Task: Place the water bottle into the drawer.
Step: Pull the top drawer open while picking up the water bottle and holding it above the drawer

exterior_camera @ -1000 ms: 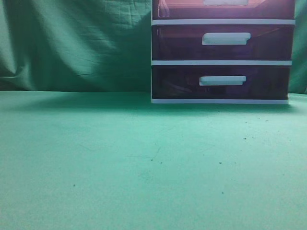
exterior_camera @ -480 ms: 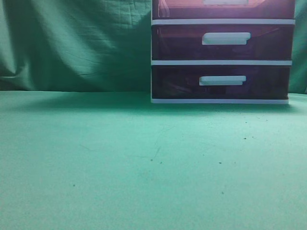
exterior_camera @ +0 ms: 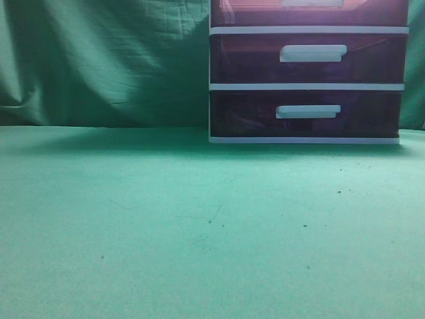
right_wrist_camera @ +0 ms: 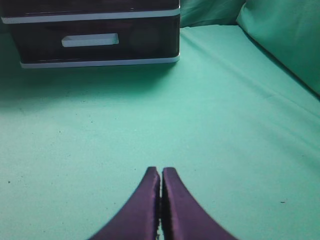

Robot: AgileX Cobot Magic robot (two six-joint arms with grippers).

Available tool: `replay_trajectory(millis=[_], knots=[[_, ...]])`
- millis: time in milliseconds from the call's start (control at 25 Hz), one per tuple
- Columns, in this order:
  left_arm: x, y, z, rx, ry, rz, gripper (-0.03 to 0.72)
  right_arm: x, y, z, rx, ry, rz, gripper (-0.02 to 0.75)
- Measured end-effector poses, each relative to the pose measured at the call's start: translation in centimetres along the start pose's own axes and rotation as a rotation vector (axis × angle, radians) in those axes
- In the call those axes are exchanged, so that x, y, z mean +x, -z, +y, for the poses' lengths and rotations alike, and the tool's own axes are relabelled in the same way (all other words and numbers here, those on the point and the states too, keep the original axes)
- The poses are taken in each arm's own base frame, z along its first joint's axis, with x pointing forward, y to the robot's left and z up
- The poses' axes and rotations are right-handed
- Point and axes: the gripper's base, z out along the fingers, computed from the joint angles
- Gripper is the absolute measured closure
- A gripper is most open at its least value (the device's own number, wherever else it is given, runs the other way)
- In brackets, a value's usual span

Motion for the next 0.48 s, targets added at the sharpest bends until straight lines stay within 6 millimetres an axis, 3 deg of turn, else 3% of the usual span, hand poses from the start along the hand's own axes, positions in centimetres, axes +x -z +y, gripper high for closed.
replay_trajectory(millis=[240,480], knots=[[-2.0,-3.8,0.8,-0.022,0.036,-0.01,0.049,0.0,0.0,0.0,0.0,0.0,0.0,0.738],[-2.4,-7.2,0.8,0.006,0.022,-0.02,0.049,0.0,0.0,0.0,0.0,0.0,0.0,0.738]])
